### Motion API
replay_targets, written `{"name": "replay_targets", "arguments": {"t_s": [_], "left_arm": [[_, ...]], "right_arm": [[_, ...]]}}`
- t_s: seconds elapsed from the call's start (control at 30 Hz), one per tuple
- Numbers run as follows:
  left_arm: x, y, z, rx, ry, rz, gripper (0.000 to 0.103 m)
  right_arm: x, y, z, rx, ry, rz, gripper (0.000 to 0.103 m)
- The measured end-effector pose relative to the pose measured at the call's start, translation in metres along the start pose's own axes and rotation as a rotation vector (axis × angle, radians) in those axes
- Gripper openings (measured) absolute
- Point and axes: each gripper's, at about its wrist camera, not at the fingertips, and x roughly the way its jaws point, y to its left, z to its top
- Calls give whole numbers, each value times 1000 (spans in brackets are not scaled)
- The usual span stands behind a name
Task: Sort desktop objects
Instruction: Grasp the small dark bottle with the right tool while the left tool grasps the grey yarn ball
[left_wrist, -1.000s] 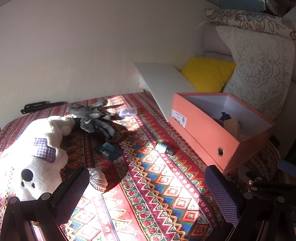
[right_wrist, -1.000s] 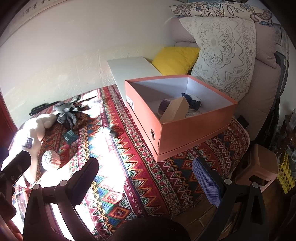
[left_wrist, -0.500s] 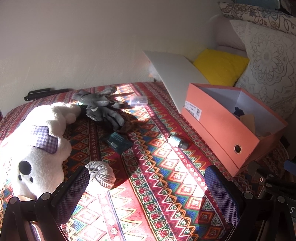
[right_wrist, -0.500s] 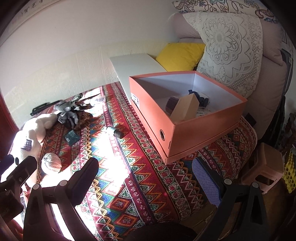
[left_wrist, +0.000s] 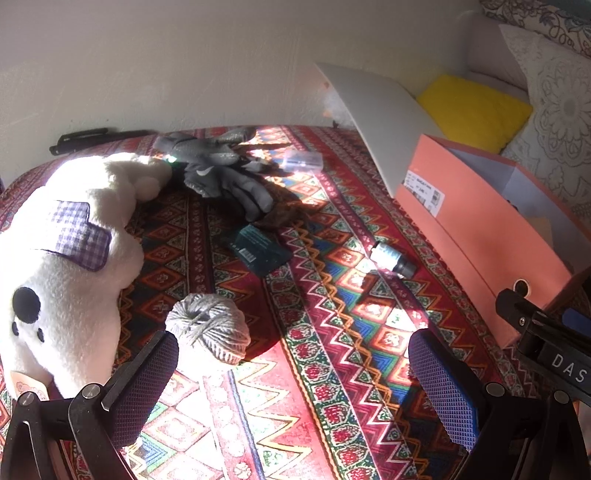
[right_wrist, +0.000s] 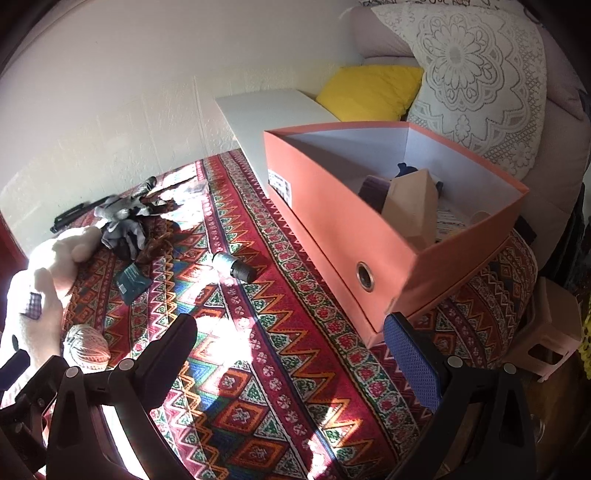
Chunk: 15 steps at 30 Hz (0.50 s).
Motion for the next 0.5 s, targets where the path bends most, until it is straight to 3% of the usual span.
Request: {"name": "replay_targets", "arguments": {"t_s": [0.23, 0.5], "left_arm": [[33, 32, -1, -81, 53, 17, 102], [72, 60, -4, -181, 113, -34, 102]], "right_arm": [[69, 30, 9, -81, 74, 6, 99], [135, 59, 39, -234, 118, 9, 96]]}}
